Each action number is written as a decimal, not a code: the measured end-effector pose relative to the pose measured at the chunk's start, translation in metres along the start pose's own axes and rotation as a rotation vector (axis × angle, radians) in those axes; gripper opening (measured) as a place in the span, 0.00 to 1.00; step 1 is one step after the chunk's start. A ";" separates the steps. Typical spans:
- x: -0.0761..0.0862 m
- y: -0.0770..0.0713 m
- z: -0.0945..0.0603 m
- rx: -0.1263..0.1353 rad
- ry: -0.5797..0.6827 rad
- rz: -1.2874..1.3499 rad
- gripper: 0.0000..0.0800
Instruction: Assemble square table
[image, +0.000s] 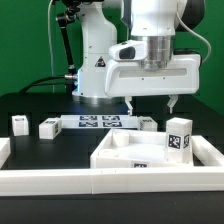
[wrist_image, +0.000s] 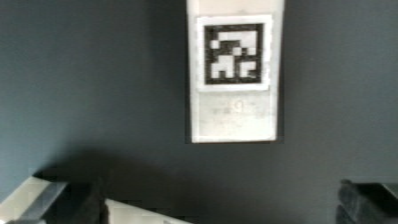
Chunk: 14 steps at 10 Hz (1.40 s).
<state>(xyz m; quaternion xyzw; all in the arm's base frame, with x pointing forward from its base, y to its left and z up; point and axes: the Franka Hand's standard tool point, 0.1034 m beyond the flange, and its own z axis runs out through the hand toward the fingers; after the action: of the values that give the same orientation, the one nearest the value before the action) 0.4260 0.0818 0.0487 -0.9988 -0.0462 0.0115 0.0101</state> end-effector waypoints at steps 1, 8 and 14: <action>0.001 0.002 0.000 0.000 0.005 -0.010 0.81; -0.005 -0.018 -0.001 0.053 -0.304 -0.025 0.81; -0.012 0.012 0.013 -0.036 -0.669 0.007 0.81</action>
Offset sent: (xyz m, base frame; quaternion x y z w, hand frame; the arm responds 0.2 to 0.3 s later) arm 0.0000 0.0000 0.0000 0.0000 0.0000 0.0000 1.0000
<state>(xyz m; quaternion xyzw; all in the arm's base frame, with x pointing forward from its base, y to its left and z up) 0.4148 0.0691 0.0359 -0.9399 -0.0436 0.3380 -0.0234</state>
